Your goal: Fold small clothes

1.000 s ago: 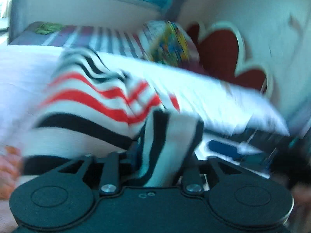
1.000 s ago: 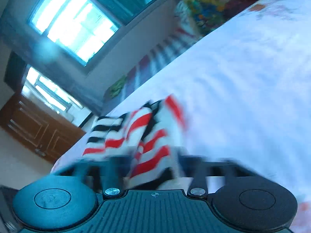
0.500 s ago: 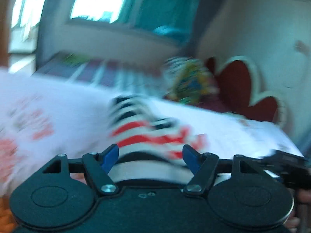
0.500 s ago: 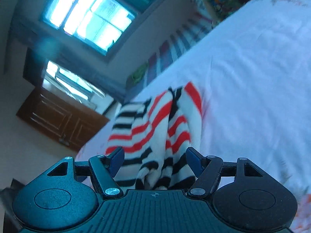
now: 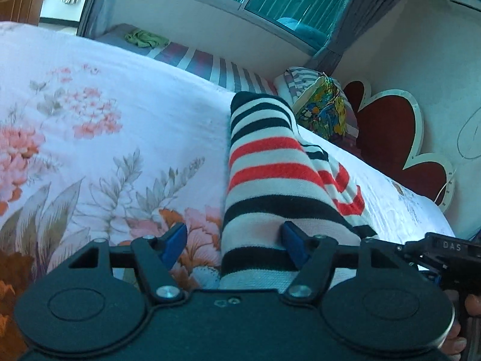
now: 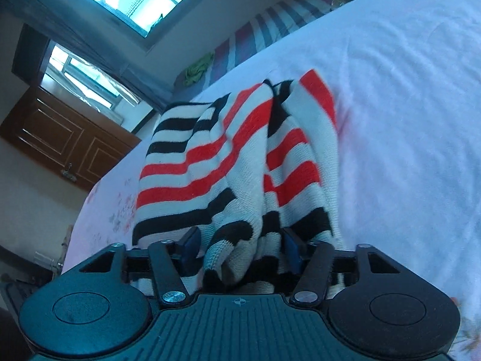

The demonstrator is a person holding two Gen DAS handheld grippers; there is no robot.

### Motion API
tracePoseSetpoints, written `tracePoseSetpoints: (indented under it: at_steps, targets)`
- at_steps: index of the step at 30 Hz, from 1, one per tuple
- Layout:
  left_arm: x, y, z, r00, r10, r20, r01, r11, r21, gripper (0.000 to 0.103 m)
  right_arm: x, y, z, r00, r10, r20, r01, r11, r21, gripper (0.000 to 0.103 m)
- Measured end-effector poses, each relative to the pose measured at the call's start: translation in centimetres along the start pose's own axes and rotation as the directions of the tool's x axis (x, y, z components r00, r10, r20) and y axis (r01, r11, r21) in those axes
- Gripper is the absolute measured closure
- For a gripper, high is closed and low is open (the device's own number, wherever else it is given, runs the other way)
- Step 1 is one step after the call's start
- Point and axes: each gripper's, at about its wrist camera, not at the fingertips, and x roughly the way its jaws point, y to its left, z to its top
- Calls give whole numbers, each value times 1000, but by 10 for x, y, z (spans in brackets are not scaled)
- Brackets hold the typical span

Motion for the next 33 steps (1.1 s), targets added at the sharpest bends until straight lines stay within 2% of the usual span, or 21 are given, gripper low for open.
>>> tracePoseSetpoints:
  at_steps: [3, 5, 8, 11, 13, 15, 18, 20, 23, 25, 26, 27, 30, 33]
  targets:
    - [-2, 3, 0, 1000, -10, -5, 10, 1000, -9, 31, 3, 11, -3, 999, -39, 14, 40, 998, -57, 71]
    - [-3, 2, 1, 1000, -10, -4, 10, 1000, 2, 31, 0, 26, -8, 995, -83, 59, 92, 983, -162, 77]
    - [-5, -3, 2, 1000, -4, -4, 4, 1000, 26, 32, -9, 56, -21, 978, -147, 149, 191, 922, -337, 79]
    - [-5, -11, 4, 1000, -10, -7, 11, 999, 45, 34, -23, 70, -27, 959, -165, 232, 251, 875, -414, 80]
    - [-3, -21, 4, 1000, -16, -11, 17, 997, 79, 35, -33, 71, -30, 952, -169, 255, 268, 861, -432, 80]
    - [2, -32, 2, 1000, -7, -21, 10, 992, 128, 35, -39, 60, -34, 949, -180, 258, 276, 872, -405, 80]
    - [13, -48, -3, 998, 32, -48, -21, 979, 202, 33, -21, 31, -38, 946, -246, 210, 307, 888, -343, 80]
    - [17, -55, -4, 998, 43, -51, -30, 972, 232, 32, -16, 17, -41, 949, -242, 201, 294, 908, -298, 80]
    - [16, -64, -5, 997, 70, -42, -54, 953, 298, 32, -21, 20, -43, 946, -247, 211, 304, 903, -303, 79]
    - [12, -64, 1, 996, 60, -59, -38, 949, 312, 35, -28, 18, -38, 958, -211, 193, 260, 924, -280, 77]
    - [8, -62, 7, 998, 41, -55, -22, 950, 313, 35, -34, 15, -34, 964, -182, 192, 228, 939, -257, 67]
    - [3, -60, 12, 999, 24, -31, -13, 951, 308, 36, -43, 12, -30, 967, -149, 207, 197, 952, -234, 63]
    - [1, -52, 30, 1000, -9, -1, 9, 959, 283, 36, -56, 0, -9, 964, -107, 245, 153, 972, -179, 63]
    - [18, -54, 47, 1000, -7, -20, 13, 955, 297, 37, -49, -13, 22, 966, -91, 240, 118, 988, -100, 63]
